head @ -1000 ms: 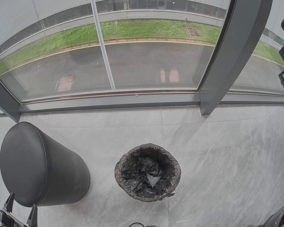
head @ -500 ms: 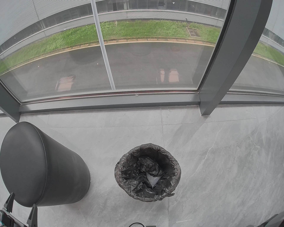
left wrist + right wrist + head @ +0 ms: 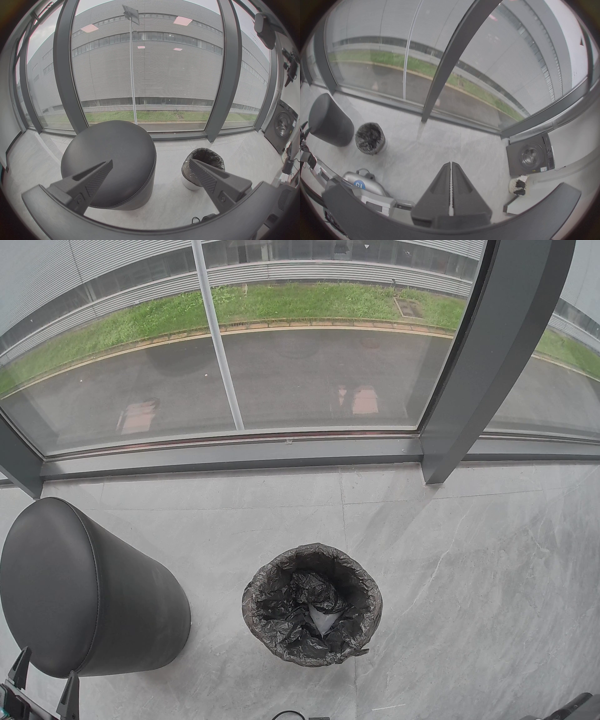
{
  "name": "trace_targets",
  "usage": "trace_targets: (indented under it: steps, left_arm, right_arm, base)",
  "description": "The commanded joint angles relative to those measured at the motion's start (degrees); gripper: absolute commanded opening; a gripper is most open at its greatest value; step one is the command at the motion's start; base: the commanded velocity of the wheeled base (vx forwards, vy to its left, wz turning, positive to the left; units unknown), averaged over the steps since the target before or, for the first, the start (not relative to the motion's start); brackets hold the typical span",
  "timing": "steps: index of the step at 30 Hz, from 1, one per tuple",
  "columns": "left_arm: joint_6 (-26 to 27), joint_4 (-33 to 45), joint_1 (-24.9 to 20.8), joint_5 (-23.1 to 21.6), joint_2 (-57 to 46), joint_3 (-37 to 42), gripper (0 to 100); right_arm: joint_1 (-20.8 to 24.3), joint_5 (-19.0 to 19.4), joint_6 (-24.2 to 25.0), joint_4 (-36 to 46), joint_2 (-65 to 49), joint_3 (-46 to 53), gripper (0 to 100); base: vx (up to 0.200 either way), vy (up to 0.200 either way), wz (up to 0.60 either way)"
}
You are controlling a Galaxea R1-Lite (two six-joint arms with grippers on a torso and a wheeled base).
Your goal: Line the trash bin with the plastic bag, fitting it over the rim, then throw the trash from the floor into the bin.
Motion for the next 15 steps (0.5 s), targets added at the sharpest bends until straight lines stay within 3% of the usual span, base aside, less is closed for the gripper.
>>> trace_targets:
  steps: [1,7,10,11,15]
  left_arm:
    - [0.0,0.0,0.0,0.0,-0.9,0.9,100]
    - [0.0,0.0,0.0,0.0,-0.9,0.9,100]
    - [0.0,0.0,0.0,0.0,-0.9,0.9,100]
    - [0.0,0.0,0.0,0.0,-0.9,0.9,100]
    - [0.0,0.0,0.0,0.0,-0.9,0.9,100]
  right_arm:
    - [-0.8,4.7,-0.1,-2.4,-15.0,0.0,0]
    - [-0.9,5.7,-0.1,-11.8,-25.4,0.0,0]
    - [-0.9,5.7,-0.1,-16.6,-28.5,5.9,0]
    - [-0.9,5.7,-0.1,-22.3,-31.3,13.8,0]
    - [-0.9,5.6,-0.1,-32.5,-34.8,25.5,0]
  base:
    - [0.0,0.0,0.0]
    - [0.0,0.0,0.0]
    - [0.0,0.0,0.0]
    - [0.0,0.0,0.0]
    - [0.0,0.0,0.0]
